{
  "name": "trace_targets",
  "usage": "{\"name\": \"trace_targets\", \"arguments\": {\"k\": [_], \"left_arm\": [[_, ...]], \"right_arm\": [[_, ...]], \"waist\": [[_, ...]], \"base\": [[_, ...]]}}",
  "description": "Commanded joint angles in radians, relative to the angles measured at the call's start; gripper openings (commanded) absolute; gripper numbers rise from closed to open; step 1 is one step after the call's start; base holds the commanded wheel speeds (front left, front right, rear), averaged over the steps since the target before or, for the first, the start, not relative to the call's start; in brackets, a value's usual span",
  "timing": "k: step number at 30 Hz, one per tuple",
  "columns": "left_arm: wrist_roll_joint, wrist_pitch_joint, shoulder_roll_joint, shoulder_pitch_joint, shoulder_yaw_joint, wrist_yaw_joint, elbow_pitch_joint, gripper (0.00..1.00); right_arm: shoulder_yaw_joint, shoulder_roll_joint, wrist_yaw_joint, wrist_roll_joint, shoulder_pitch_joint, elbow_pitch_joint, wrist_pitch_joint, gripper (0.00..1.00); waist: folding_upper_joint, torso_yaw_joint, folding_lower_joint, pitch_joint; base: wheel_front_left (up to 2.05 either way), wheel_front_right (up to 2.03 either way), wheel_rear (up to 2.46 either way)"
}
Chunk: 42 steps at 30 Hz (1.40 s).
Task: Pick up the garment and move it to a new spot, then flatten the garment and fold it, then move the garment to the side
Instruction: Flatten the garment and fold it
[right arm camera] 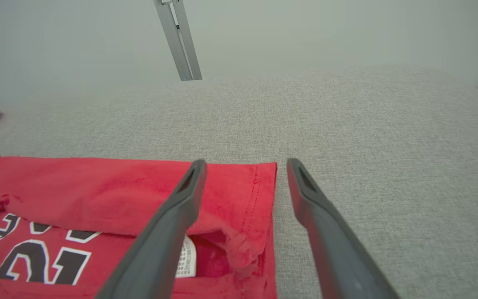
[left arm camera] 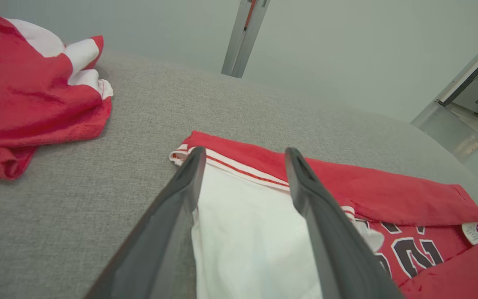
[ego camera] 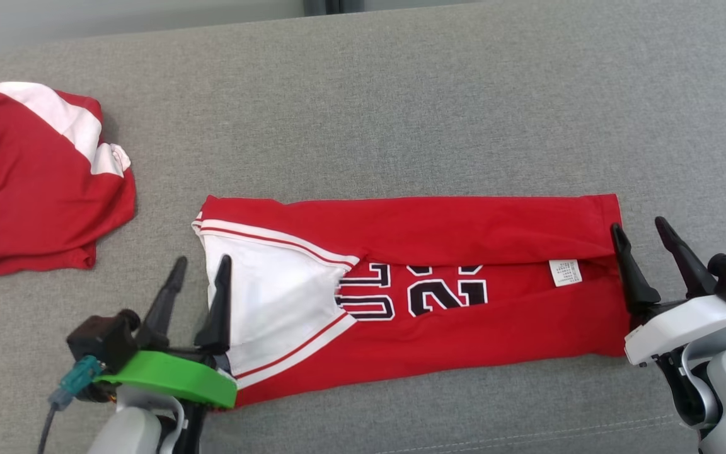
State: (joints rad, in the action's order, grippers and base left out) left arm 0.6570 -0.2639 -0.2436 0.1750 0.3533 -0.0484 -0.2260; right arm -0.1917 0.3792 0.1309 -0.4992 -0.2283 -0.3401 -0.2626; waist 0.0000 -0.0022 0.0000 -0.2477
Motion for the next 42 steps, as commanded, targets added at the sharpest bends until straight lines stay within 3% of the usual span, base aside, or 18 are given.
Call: {"name": "trace_targets", "arguments": {"k": [1,7,12,23,24,26,27,34,42], "left_arm": [[-0.033,0.000,0.008,-0.008,-0.030,-0.007,0.017,1.00],[-0.204,0.000,0.075,-0.029,-0.193,-0.014,0.091,1.00],[-0.332,0.000,0.130,-0.051,-0.288,-0.026,0.119,1.00],[-0.447,0.000,0.184,-0.083,-0.390,-0.062,0.091,1.00],[-0.450,0.000,0.185,-0.086,-0.396,-0.065,0.089,1.00],[-0.455,0.000,0.188,-0.092,-0.405,-0.066,0.085,1.00],[-0.456,0.000,0.190,-0.096,-0.410,-0.067,0.083,1.00],[-0.468,0.000,0.193,-0.110,-0.432,-0.074,0.076,1.00],[-0.475,0.000,0.193,-0.119,-0.432,-0.077,0.076,1.00]], "right_arm": [[0.010,0.004,0.000,0.003,0.019,0.015,-0.003,1.00],[-0.001,-0.012,0.000,0.004,-0.007,-0.039,-0.003,1.00],[-0.013,-0.035,0.000,-0.014,-0.045,-0.155,-0.003,1.00],[-0.036,-0.095,0.000,-0.066,-0.088,-0.381,0.000,1.00],[-0.039,-0.101,0.000,-0.076,-0.083,-0.390,0.000,0.67],[-0.052,-0.107,0.000,-0.095,-0.072,-0.408,0.000,0.18],[-0.058,-0.110,0.000,-0.105,-0.072,-0.416,0.001,0.00],[-0.056,-0.086,-0.001,-0.138,-0.106,-0.418,-0.001,0.00],[0.033,0.028,-0.001,-0.131,-0.133,-0.440,-0.003,0.00]], "waist": [[0.0000,0.000,0.0000,0.006],[0.0000,0.003,0.0000,0.020],[0.0000,0.018,0.0000,0.018],[0.0000,0.047,0.0000,0.022],[0.0000,0.047,0.0000,0.025],[0.0000,0.045,0.0000,0.032],[0.0000,0.043,0.0000,0.035],[0.0000,0.026,0.0000,0.062],[0.0000,0.014,0.0000,0.091]], "base": [[0.00,0.00,0.00],[0.00,0.00,0.00],[0.00,0.00,0.00],[0.00,0.00,0.00],[0.00,0.00,0.00],[0.00,0.00,0.00],[0.00,0.00,0.00],[0.00,0.00,0.00],[0.00,0.00,0.00]]}}
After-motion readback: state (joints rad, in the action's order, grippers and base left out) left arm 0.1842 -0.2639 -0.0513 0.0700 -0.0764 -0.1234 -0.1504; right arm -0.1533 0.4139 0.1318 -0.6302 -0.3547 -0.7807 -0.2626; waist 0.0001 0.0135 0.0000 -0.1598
